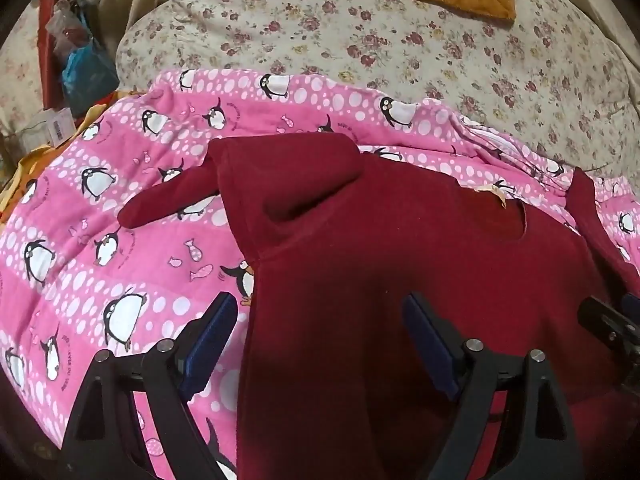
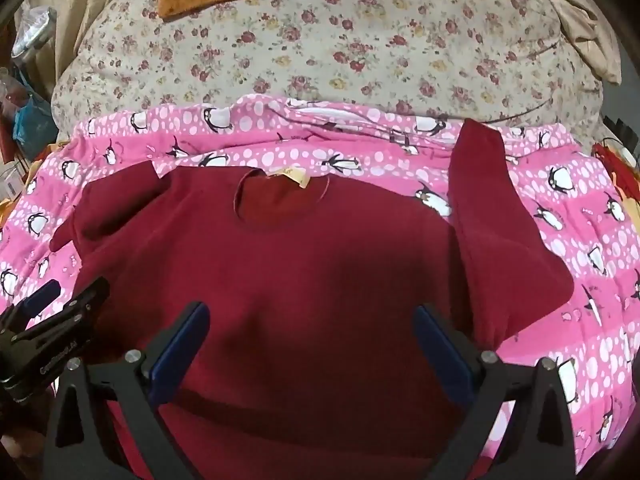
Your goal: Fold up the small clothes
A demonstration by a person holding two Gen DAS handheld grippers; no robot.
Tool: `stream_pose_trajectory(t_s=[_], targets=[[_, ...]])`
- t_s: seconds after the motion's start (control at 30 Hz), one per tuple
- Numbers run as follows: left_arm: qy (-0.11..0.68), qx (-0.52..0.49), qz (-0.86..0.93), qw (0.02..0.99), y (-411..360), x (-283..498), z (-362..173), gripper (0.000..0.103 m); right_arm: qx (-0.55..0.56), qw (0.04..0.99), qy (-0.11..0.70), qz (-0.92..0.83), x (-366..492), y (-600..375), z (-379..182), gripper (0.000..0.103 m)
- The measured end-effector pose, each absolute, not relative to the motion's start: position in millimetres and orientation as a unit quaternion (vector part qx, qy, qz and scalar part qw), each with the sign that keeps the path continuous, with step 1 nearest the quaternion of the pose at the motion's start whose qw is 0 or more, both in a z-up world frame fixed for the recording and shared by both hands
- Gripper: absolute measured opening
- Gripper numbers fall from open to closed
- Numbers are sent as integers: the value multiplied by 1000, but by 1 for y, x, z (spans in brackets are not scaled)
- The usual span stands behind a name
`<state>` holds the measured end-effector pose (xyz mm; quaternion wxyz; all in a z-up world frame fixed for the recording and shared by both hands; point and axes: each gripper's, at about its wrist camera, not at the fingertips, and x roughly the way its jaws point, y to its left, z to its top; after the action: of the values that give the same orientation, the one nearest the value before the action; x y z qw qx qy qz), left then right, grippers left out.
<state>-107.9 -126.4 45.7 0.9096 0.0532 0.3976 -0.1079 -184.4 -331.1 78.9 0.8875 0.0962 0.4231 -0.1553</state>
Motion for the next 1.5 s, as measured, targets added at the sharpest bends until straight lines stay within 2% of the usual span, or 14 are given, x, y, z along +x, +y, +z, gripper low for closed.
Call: stream_pose_trajectory(t_s=[0.63,0.83,1.1,1.5], targets=[[397,56,-123,908,-135,-103,47,68,98,872,448,-171,-178,-345,71,103],[394,52,-131,908,-135,-103,49,68,121,883,422,-166,-181,-347,74,103],[393,44,-131,909,-133,-103,51,68,100,889,415,-168,-182,-341,75,103],[393,37,-126,910,-128,-101,52,68,95,883,430,-163,-182,-337,73,103]])
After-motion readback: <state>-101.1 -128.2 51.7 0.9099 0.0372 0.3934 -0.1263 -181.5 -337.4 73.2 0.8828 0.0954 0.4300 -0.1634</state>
